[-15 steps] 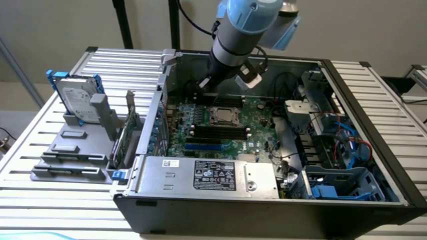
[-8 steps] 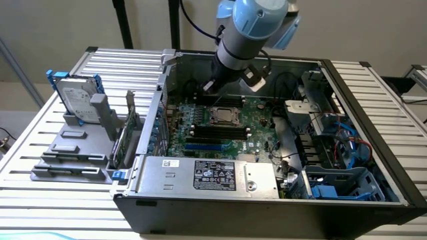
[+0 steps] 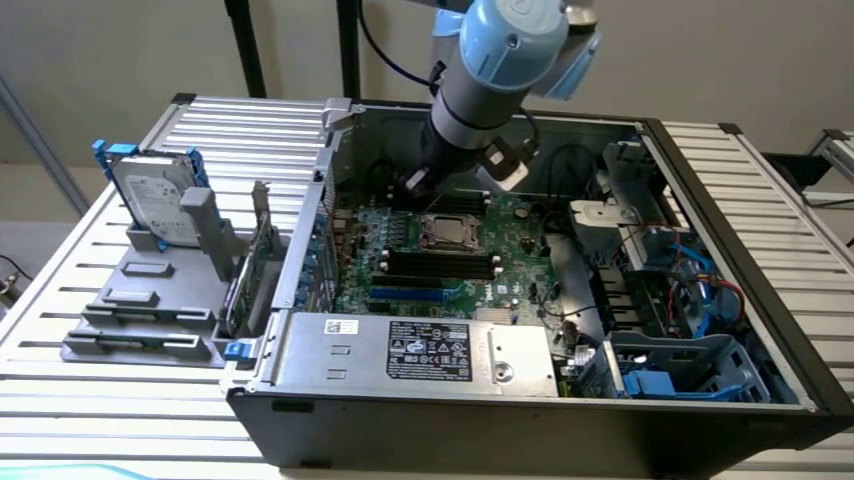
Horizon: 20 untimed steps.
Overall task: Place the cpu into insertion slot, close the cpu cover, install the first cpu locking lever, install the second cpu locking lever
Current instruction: 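Install the first cpu locking lever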
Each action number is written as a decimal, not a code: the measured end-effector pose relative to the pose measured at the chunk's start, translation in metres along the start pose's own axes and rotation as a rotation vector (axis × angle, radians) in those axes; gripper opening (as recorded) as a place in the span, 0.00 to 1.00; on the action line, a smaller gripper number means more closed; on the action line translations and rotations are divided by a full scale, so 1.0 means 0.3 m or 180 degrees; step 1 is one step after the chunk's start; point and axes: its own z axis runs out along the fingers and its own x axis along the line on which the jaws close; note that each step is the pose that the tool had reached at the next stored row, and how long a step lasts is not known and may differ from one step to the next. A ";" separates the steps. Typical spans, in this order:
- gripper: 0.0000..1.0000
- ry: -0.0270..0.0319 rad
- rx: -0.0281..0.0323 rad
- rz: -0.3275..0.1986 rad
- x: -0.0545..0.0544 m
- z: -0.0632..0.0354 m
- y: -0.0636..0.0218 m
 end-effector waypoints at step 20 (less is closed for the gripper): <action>0.11 -0.0004 -0.0195 -0.0138 -0.016 0.040 -0.011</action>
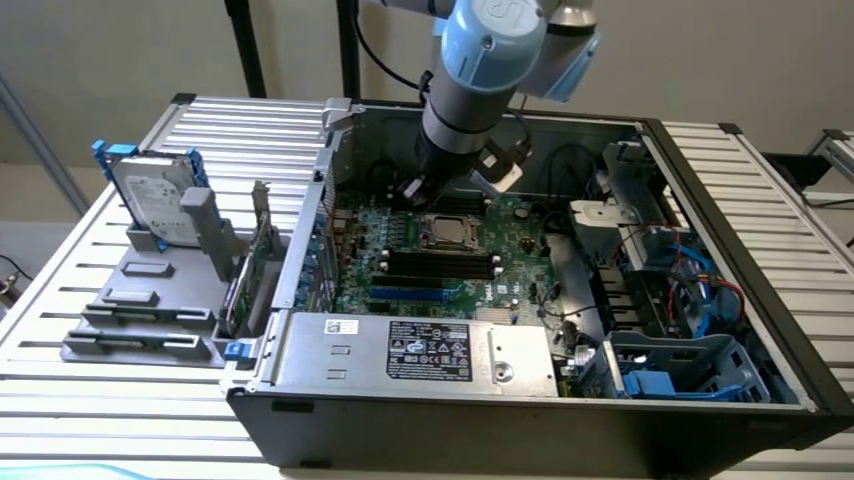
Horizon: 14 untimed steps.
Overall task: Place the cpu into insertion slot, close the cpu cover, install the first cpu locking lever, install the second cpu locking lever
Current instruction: 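Install the first cpu locking lever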
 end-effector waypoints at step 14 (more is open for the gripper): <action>0.11 -0.0095 -0.0085 0.0008 0.011 0.020 -0.006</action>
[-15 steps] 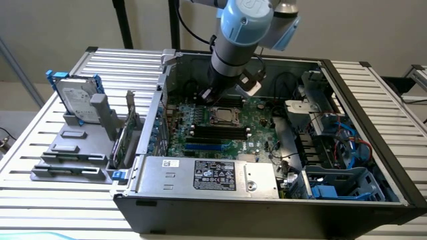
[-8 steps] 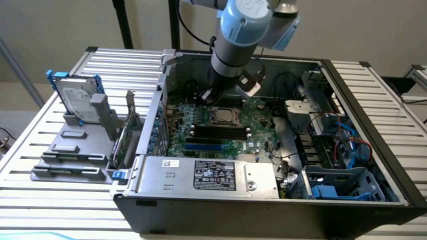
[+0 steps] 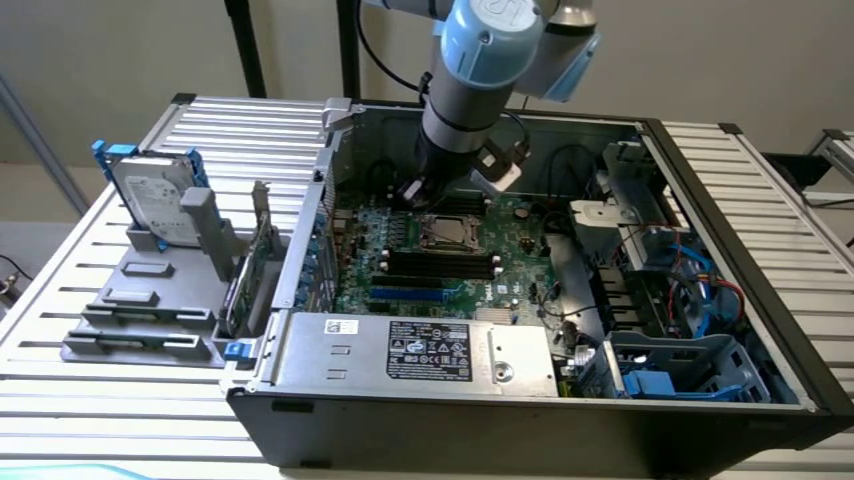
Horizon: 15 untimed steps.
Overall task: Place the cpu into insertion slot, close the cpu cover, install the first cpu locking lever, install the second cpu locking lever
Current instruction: 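Install the first cpu locking lever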
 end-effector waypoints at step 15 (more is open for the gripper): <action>0.11 -0.0007 0.0004 -0.0018 0.028 0.012 0.029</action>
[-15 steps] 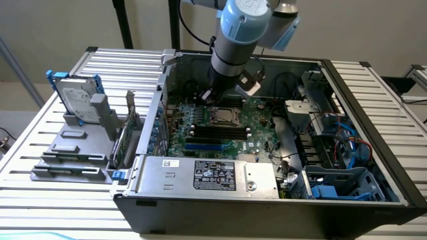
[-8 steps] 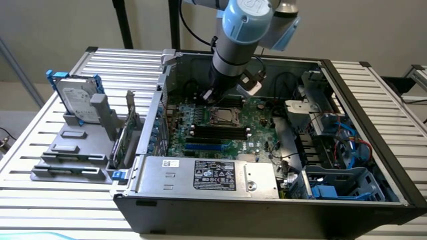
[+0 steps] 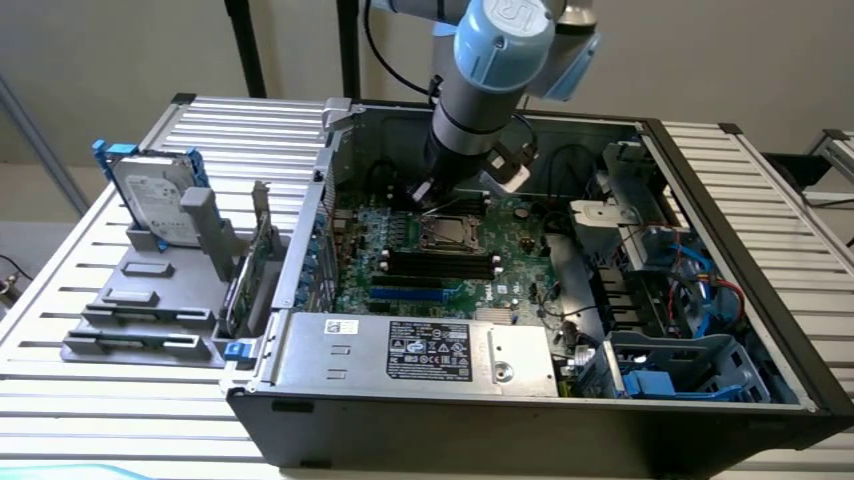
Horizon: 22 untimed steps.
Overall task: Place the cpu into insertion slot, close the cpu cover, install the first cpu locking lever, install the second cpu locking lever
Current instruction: 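Install the first cpu locking lever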
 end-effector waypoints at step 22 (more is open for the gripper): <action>0.11 -0.0052 0.0015 -0.0108 -0.006 0.003 -0.010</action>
